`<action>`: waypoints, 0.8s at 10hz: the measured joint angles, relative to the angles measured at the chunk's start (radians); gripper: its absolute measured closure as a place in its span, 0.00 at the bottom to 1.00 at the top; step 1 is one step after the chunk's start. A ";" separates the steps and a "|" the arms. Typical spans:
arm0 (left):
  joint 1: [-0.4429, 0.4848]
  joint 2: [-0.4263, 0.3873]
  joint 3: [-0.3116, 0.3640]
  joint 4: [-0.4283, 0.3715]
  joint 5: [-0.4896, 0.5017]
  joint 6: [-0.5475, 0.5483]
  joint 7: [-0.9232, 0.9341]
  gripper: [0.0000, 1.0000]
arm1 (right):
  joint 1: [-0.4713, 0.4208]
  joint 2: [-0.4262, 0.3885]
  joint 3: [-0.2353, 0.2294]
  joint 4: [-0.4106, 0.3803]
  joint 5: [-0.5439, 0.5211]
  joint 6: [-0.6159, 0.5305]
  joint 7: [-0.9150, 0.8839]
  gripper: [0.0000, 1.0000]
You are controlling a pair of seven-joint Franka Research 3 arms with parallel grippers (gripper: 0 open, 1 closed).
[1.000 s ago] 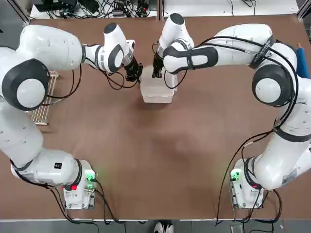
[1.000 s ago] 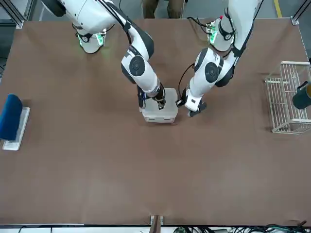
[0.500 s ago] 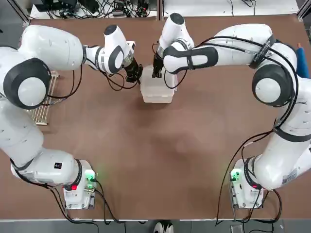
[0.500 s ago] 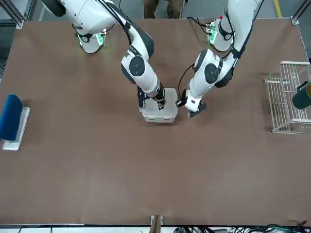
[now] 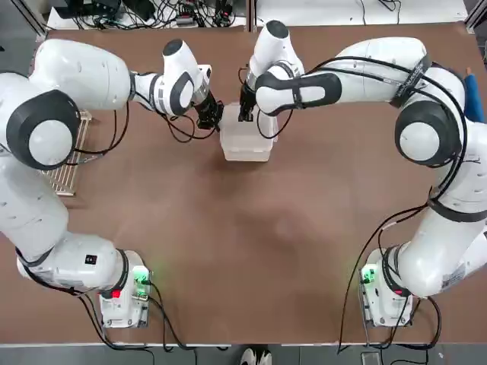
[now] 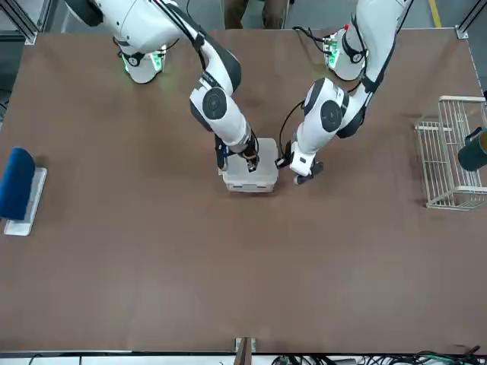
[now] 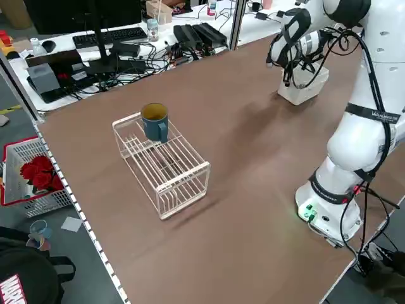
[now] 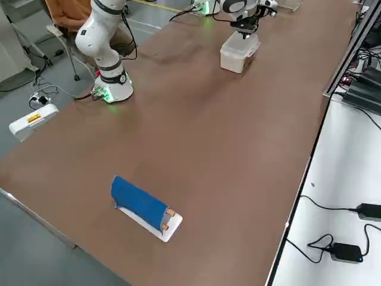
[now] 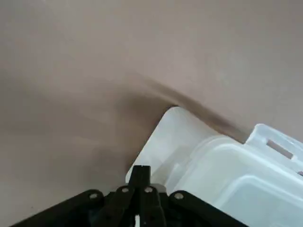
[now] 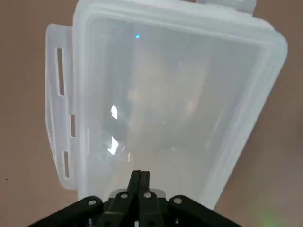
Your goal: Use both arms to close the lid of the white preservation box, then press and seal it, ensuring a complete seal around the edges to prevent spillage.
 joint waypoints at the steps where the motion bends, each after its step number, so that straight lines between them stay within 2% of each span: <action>1: 0.000 0.000 0.000 0.000 0.000 0.001 -0.003 0.99 | 0.000 0.000 0.000 0.000 0.000 0.000 0.000 0.99; 8: -0.015 0.011 0.002 -0.007 0.000 0.051 -0.062 0.99 | 0.000 0.001 -0.001 0.001 0.000 0.000 0.000 0.99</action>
